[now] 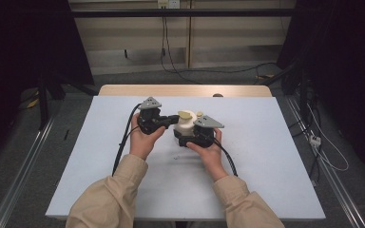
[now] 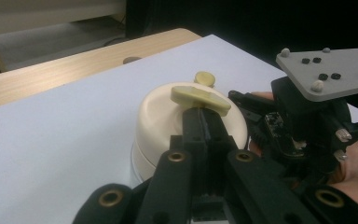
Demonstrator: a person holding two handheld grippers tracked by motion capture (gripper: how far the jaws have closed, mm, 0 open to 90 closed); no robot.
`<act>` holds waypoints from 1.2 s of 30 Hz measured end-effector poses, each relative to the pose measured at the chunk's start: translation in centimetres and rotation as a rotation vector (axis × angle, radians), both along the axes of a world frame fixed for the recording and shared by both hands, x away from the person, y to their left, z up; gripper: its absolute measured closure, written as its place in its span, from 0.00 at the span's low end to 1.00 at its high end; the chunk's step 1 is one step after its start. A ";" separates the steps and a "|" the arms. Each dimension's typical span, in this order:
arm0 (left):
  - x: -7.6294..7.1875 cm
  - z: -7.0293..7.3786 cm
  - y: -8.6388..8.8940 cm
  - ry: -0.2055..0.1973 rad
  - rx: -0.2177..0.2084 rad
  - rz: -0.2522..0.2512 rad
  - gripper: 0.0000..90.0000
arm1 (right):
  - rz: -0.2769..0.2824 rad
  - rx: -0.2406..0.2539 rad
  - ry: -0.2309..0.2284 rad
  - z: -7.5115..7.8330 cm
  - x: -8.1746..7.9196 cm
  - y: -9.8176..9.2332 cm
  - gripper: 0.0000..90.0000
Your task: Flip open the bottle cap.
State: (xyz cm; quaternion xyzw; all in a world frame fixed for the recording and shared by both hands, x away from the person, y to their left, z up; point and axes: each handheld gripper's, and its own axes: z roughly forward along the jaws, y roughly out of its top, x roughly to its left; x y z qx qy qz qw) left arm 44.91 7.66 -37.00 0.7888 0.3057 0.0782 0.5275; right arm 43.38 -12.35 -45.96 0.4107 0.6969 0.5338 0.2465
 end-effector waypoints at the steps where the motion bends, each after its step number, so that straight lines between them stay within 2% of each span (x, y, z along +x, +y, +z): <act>1: 0.0 0.0 0.0 0.000 -0.001 0.000 1.00 | 0.000 0.000 0.000 0.0 0.0 0.0 0.06; 29: 0.2 0.4 -0.4 -0.006 -0.020 0.004 1.00 | 0.000 -0.003 0.004 0.0 0.0 0.0 0.06; 36: 0.2 0.6 -0.7 -0.011 -0.005 0.000 1.00 | 0.001 -0.005 0.003 0.0 0.1 0.0 0.06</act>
